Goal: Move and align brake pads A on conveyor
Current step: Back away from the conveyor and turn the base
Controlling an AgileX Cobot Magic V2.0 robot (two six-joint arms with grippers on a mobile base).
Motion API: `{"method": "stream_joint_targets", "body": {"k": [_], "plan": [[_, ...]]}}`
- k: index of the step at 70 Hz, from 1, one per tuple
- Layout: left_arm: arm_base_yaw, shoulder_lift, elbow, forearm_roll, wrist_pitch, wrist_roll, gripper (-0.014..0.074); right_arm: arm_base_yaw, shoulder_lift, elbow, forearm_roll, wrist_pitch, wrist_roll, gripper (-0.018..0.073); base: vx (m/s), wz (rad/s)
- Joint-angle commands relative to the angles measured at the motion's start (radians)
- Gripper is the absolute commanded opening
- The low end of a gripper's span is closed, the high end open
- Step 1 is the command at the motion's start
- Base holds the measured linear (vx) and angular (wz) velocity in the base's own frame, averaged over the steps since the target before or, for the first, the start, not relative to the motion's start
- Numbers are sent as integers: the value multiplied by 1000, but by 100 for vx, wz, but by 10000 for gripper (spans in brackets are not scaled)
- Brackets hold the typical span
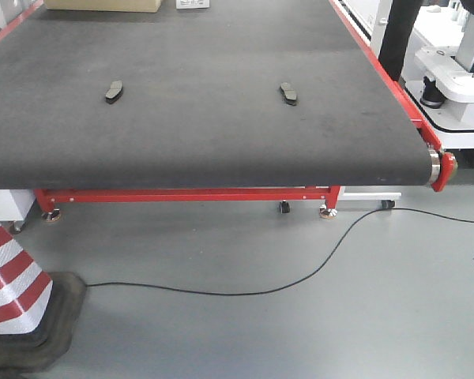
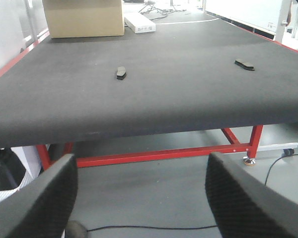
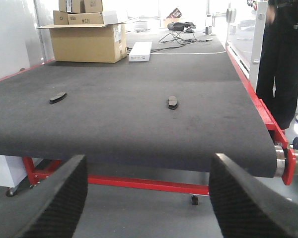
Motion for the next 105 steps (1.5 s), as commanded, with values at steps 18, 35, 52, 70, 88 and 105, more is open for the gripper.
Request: {"method": "stream_joint_targets", "body": {"k": [18,35,52,70,88,105], "plan": [[-7,17,-28,-3,-69,-4,523,1,6,-27,-5,-77,0,487,-12,-9],[-7,17,-28,-3,-69,-4,523,1,6,-27,-5,-76,0,487,-11,-49],[-7,17,-28,-3,-69,-4,523,1,6,-27,-5,-76,0,487,-13,-89],[-7,17,-28,-3,-70,-4,523,1,6,-27,-5,-76,0,487,-10,-89],[-7,17,-28,-3,-69,-4,523,1,6,-27,-5,-76,0,487,-6,-73],[-7,17,-28,-3,-69,-4,523,1,6,-27,-5,-76,0,487,-8,-73]]}}
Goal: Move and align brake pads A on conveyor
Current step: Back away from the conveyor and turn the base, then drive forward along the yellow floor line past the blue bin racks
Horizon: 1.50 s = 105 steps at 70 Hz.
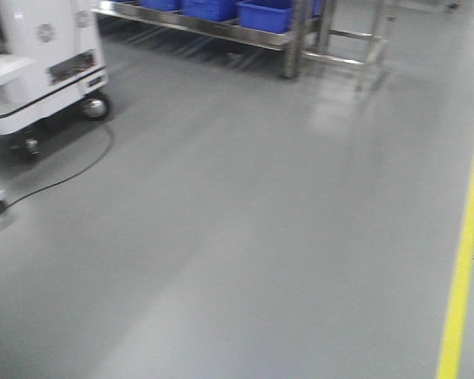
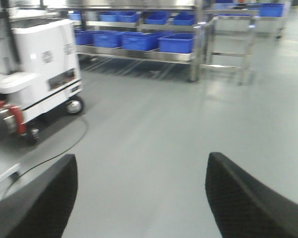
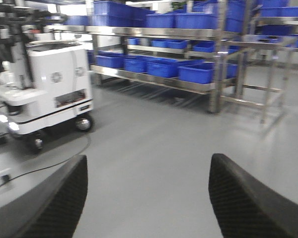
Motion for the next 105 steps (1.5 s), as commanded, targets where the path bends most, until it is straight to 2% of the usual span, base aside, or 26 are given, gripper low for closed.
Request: {"method": "stream_joint_targets", "body": {"k": [1,47,78,105], "plan": [[-7,17,-28,-3,-69,-4,523,1,6,-27,-5,-76,0,487,-10,-75],[-7,17,-28,-3,-69,-4,523,1,6,-27,-5,-77,0,487,-9,-75],[-7,17,-28,-3,-69,-4,523,1,6,-27,-5,-77,0,487,9,-22],[-7,17,-28,-3,-69,-4,523,1,6,-27,-5,-77,0,487,30,-3]]}}
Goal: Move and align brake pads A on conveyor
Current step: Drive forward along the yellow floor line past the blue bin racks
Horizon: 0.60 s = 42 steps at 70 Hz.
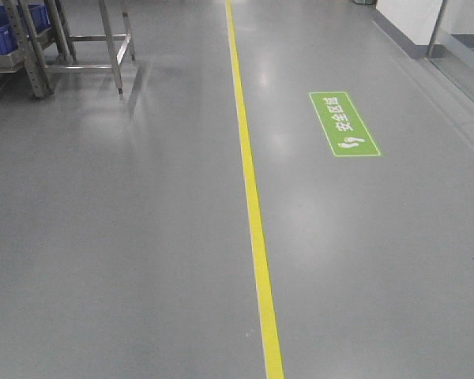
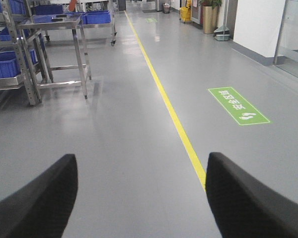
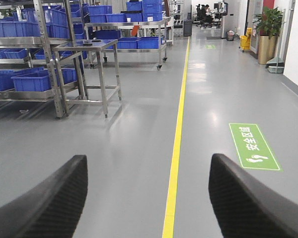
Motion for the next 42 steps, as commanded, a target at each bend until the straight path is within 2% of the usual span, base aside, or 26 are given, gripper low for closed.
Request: {"method": "stream_joint_targets", "body": {"k": [1,42], "plan": [[-7,17,-28,-3,-69,-4,523,1,6,-27,-5,-77,0,487,42,7],[-7,17,-28,-3,-69,-4,523,1,6,-27,-5,-76,0,487,45,2]]}}
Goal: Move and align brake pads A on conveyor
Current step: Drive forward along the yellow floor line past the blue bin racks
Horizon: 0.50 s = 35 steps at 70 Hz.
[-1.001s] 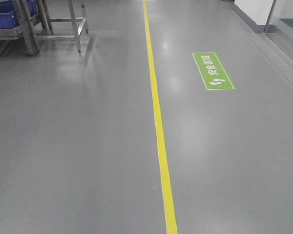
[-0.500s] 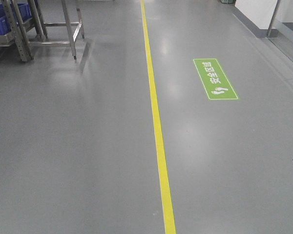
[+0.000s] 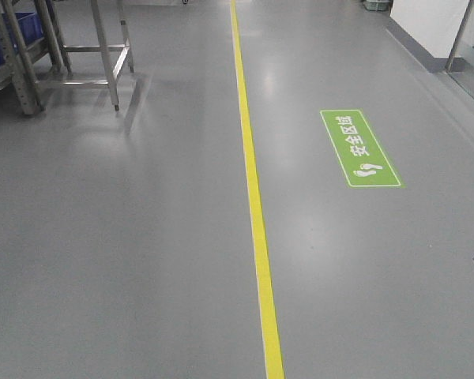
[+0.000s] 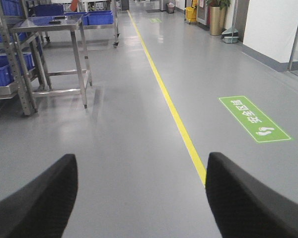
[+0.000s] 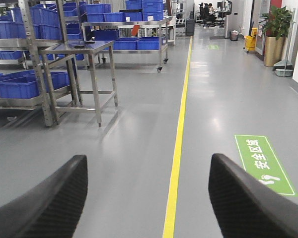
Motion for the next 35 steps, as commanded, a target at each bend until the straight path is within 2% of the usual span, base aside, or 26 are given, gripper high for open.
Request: {"method": "stream_joint_targets", "body": {"k": [1,35], "plan": [[-7,17,-28,-3,-69,-4,523,1,6,-27,-5,-76,0,487,48,-8],[-7,17,-28,-3,-70,-4,523,1,6,-27,-5,-77,0,487,52,-16]]}}
